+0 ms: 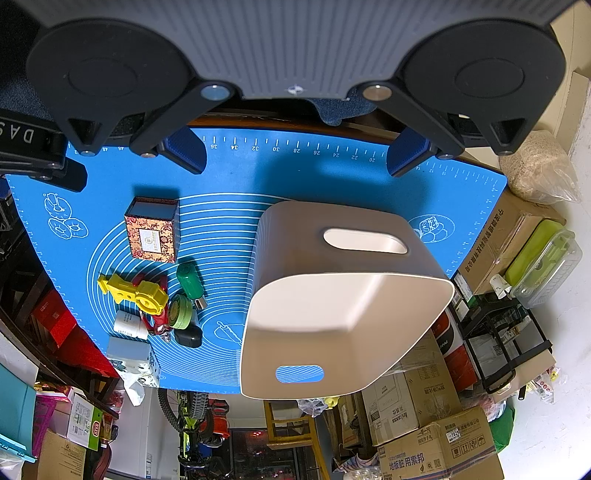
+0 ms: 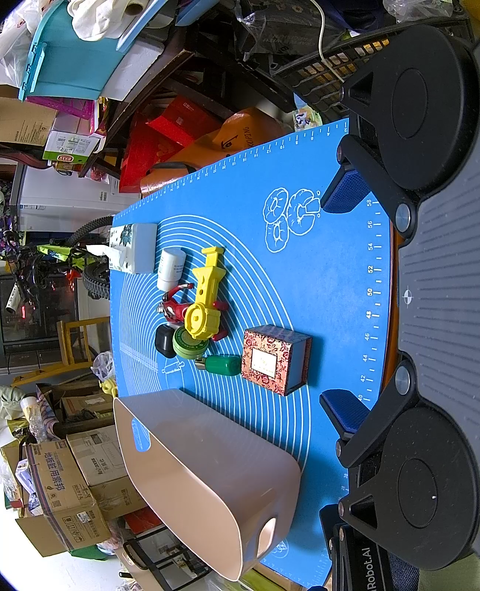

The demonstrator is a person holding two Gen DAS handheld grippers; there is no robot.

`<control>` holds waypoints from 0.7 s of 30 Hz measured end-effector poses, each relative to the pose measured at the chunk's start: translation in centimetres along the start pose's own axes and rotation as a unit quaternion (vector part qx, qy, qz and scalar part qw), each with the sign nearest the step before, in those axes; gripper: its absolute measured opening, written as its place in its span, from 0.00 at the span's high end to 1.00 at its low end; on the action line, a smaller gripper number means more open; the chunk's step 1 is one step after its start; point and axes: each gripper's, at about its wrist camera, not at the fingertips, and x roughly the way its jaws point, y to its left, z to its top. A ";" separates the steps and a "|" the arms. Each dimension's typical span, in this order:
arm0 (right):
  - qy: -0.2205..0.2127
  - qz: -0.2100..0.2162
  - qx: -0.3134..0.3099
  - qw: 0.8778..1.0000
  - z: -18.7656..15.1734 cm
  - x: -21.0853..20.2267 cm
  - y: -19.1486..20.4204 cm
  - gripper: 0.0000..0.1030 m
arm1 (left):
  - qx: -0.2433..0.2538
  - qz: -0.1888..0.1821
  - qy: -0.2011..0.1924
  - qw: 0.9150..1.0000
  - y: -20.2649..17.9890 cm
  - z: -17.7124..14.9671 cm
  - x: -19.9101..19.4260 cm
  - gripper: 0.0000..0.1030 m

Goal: Organize rigid objects

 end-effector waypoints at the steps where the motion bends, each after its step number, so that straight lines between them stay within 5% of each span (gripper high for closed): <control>1: 0.000 0.000 0.000 1.000 0.0 0.0 0.0 0.02 | 0.000 0.000 0.000 1.000 0.0 0.0 0.0 0.00; 21: -0.007 -0.001 -0.002 1.000 0.2 0.0 0.2 0.02 | 0.002 0.006 -0.001 1.000 -0.1 0.1 0.1 0.00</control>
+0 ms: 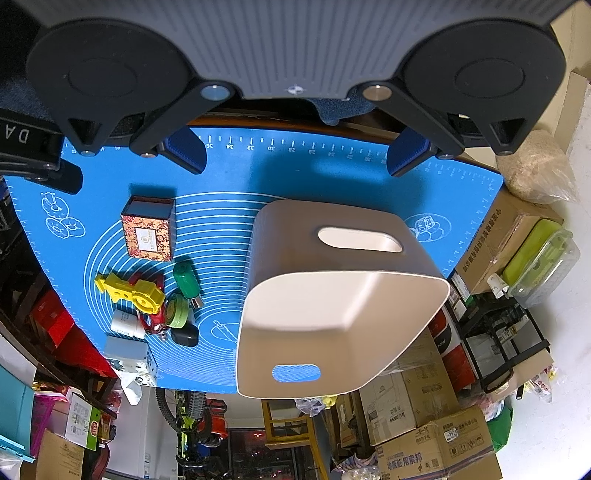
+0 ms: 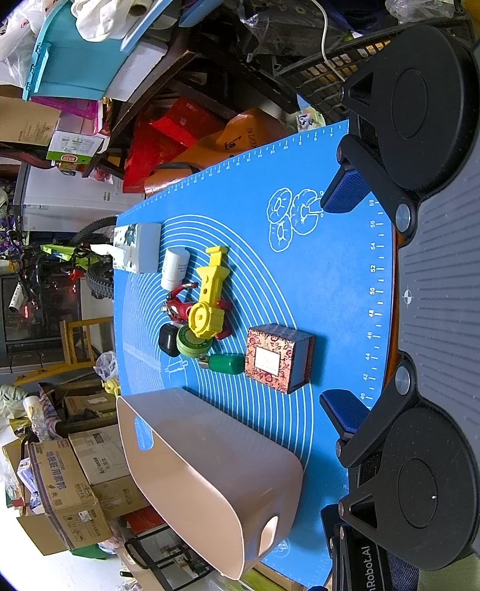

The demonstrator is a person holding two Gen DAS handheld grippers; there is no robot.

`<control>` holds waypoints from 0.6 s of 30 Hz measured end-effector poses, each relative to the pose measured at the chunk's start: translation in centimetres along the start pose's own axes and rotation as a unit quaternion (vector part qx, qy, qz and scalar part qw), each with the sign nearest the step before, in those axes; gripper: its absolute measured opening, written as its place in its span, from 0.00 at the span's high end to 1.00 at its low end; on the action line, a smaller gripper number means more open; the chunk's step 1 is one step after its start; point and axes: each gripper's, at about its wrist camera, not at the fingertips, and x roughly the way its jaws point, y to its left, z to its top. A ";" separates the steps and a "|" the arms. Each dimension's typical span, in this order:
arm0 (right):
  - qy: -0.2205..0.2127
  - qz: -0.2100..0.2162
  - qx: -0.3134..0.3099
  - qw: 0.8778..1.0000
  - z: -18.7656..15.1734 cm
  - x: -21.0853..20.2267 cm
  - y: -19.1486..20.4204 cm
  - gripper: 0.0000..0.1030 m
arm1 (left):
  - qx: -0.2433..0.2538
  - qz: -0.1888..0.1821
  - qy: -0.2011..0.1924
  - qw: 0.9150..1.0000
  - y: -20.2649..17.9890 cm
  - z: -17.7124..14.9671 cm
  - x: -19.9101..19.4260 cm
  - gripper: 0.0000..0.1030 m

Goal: Organize rigid objects
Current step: 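Move the left tool to the basket rim while the right tool approaches the red floral box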

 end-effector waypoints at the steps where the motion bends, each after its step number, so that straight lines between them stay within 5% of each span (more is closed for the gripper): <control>1: -0.001 0.000 -0.001 1.000 0.1 -0.1 0.0 0.02 | 0.000 0.001 -0.001 1.000 0.2 0.1 -0.2 0.00; 18: -0.015 0.022 -0.017 0.999 2.8 1.6 3.6 0.02 | -0.070 0.064 -0.010 0.995 6.9 4.7 2.3 0.00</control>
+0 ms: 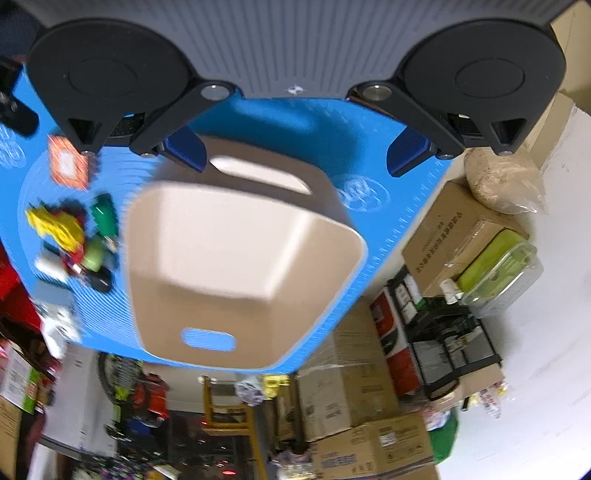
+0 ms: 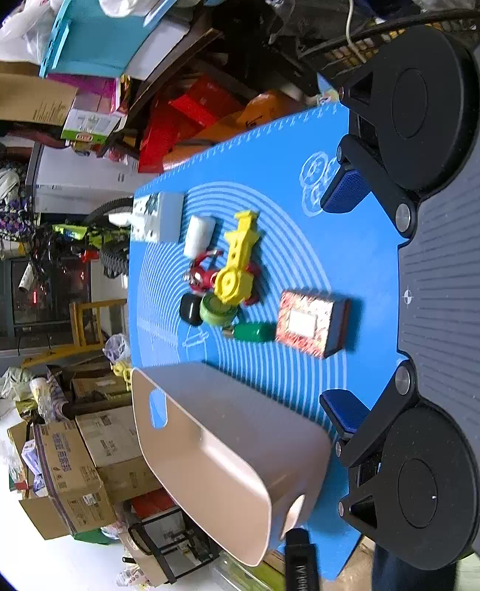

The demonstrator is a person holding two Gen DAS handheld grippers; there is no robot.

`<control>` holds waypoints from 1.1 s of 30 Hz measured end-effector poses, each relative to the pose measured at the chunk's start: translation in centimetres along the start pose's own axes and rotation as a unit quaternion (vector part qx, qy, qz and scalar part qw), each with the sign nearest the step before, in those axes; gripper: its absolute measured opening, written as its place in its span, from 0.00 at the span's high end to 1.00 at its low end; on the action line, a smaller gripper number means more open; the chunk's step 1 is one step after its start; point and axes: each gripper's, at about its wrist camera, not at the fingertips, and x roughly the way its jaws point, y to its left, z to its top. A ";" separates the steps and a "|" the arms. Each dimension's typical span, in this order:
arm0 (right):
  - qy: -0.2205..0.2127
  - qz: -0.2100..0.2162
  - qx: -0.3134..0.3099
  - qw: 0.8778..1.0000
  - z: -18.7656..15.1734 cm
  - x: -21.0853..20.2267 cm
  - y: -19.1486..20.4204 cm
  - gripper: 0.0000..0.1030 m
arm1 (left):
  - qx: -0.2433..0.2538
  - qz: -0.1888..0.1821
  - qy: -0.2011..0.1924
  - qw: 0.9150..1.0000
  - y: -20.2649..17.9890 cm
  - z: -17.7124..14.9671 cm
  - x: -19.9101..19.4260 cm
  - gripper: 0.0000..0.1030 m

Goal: Organize rigid objects
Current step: 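Move the left tool to the basket rim while the right tool approaches the red floral box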

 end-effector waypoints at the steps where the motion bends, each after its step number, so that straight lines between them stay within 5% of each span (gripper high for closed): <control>1: -0.001 -0.001 -0.002 1.000 0.2 0.4 0.4 0.02 | -0.006 0.006 -0.002 1.000 0.6 0.6 0.6 0.00; 9: 0.022 -0.007 -0.009 1.000 0.9 4.4 3.0 0.02 | -0.014 0.021 -0.005 1.000 3.8 3.8 5.1 0.00; 14: 0.022 -0.021 -0.008 1.000 1.3 6.6 3.6 0.02 | -0.026 -0.012 0.004 1.000 5.7 4.8 7.8 0.02; 17: 0.031 -0.029 0.001 0.999 1.3 7.8 3.7 0.02 | -0.046 -0.043 0.016 0.998 6.7 4.7 8.8 0.19; 19: 0.033 -0.032 -0.003 0.999 1.2 8.3 3.9 0.02 | -0.055 -0.057 0.033 0.996 7.0 4.5 9.5 0.20; 25: 0.044 -0.032 -0.002 0.999 1.3 9.7 4.3 0.03 | -0.030 -0.060 0.054 0.996 6.4 4.0 10.5 0.38; 27: 0.051 -0.029 0.014 0.998 1.4 10.2 4.0 0.05 | -0.029 -0.057 0.058 0.996 6.5 4.0 10.7 0.56; 33: 0.066 -0.033 0.035 0.997 1.4 11.4 3.2 0.13 | -0.035 -0.070 0.060 0.995 6.7 4.2 10.7 0.74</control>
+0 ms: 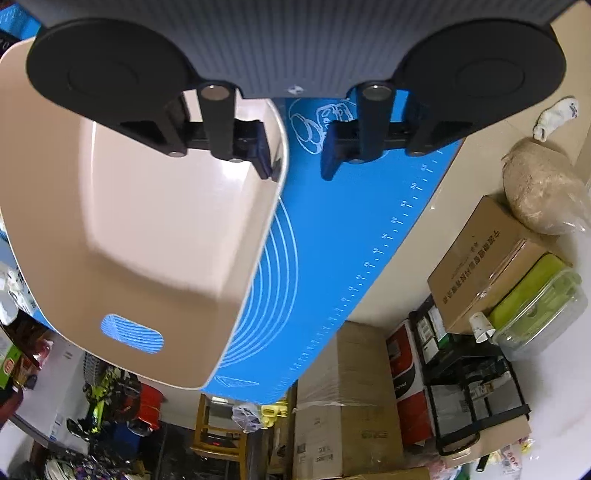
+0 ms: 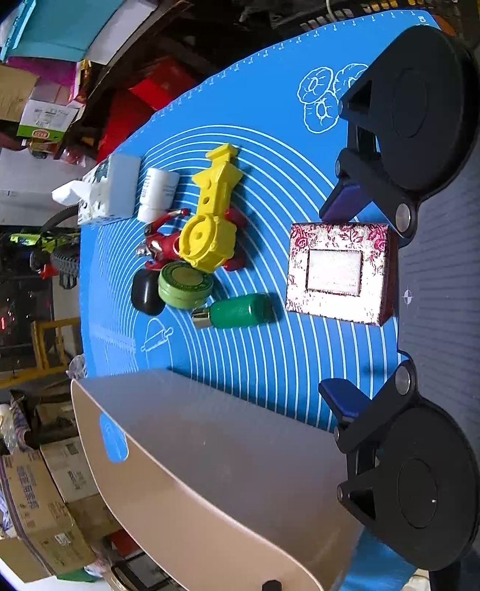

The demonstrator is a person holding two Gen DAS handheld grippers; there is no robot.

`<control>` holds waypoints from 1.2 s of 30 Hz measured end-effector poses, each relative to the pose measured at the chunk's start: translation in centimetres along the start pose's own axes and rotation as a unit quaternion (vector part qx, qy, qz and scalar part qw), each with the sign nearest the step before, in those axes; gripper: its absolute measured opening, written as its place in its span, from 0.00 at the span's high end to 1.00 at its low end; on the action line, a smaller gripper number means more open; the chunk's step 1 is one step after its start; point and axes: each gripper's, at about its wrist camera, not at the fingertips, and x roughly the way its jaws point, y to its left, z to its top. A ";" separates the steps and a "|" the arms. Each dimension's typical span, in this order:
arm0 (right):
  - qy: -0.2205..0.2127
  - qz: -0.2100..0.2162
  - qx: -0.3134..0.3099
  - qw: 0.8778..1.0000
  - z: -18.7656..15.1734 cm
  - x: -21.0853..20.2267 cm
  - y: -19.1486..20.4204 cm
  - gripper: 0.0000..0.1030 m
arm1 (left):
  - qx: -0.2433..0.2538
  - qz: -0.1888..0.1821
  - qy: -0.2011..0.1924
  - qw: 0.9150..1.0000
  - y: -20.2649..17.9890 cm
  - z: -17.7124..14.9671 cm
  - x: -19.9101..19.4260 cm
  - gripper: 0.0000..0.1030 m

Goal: Organize rigid objects
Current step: 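Move the left tool to the basket rim while the right tool approaches the red floral box, then grasp the red floral box with the right tool and lift it into the basket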

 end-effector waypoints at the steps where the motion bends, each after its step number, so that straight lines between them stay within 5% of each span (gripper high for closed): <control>1: 0.001 -0.001 0.000 1.000 0.0 0.1 0.0 0.14 | 0.004 0.002 -0.001 1.000 -0.1 0.0 0.0 0.74; 12: 0.024 -0.013 -0.011 1.000 0.0 1.0 -0.1 0.42 | 0.008 0.009 0.002 1.000 -0.7 0.4 0.1 0.87; 26: -0.032 0.004 0.024 0.999 0.8 -1.5 -1.3 0.42 | 0.003 0.009 -0.005 1.000 -0.8 0.1 0.2 0.88; 36: -0.128 0.030 0.024 0.991 6.8 -4.6 -1.9 0.42 | 0.004 0.008 -0.006 1.000 -0.8 0.0 0.2 0.88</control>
